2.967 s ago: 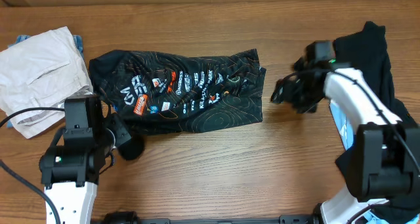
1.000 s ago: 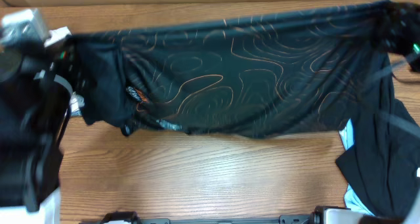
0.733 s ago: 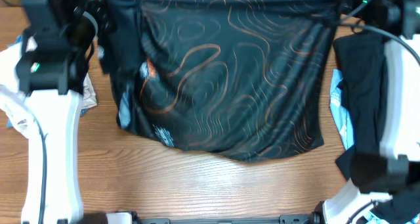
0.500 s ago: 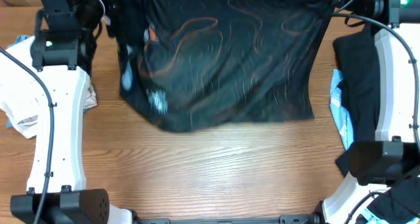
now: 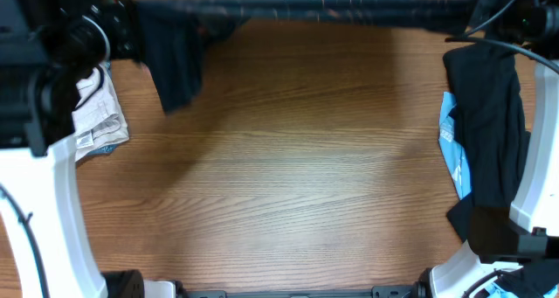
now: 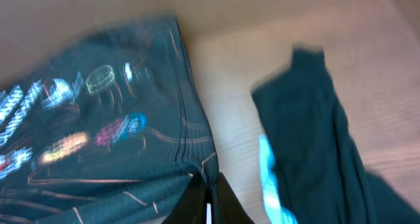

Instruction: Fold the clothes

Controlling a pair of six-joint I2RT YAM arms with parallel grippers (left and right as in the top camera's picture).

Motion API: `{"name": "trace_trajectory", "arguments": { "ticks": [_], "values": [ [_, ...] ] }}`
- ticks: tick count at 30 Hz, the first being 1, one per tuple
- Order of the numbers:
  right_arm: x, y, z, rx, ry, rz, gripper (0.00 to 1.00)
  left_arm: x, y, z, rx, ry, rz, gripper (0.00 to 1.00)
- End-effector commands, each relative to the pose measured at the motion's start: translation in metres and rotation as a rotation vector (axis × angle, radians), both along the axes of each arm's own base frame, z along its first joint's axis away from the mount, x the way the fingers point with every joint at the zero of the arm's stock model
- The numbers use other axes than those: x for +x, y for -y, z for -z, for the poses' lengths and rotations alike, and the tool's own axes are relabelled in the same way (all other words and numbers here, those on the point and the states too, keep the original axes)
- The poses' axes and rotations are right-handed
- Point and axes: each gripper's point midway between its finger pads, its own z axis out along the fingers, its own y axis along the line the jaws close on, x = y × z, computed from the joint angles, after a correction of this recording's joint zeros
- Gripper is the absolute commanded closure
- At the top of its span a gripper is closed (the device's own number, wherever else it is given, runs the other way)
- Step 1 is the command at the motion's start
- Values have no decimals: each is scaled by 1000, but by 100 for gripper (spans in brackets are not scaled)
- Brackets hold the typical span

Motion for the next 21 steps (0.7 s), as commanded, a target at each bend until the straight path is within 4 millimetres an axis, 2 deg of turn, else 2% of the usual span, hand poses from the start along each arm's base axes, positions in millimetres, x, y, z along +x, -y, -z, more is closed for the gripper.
{"name": "trace_trajectory", "arguments": {
  "ticks": [1, 2, 5, 7, 9, 12, 14, 16, 18, 21],
  "values": [
    [-11, 27, 49, -74, -180, 77, 96, 7, 17, 90, -37, -288, 112, 96],
    [-13, 28, 56, -80, -204, 81, 96, 6, 21, 100, -45, -322, 131, 96],
    [-27, 31, 101, -87, -351, 86, 96, -6, 45, 161, -95, -521, 229, 96],
    [-37, 33, 130, -82, -436, 89, 96, -15, 57, 194, -120, -626, 266, 96],
    [-49, 37, 160, -72, -524, 101, 96, -27, 67, 229, -133, -742, 292, 96],
    [-66, 46, 194, -55, -614, 128, 96, -50, 83, 270, -146, -891, 328, 96],
    [-77, 55, 214, -30, -653, 184, 96, -65, 96, 291, -155, -954, 372, 96],
    [-85, 66, 224, -7, -669, 238, 96, -76, 109, 309, -142, -982, 414, 96],
    [-86, 71, 225, 4, -667, 260, 96, -77, 117, 317, -128, -969, 439, 96],
    [-84, 72, 225, 24, -654, 262, 96, -68, 128, 319, -118, -913, 470, 96]
  ]
}}
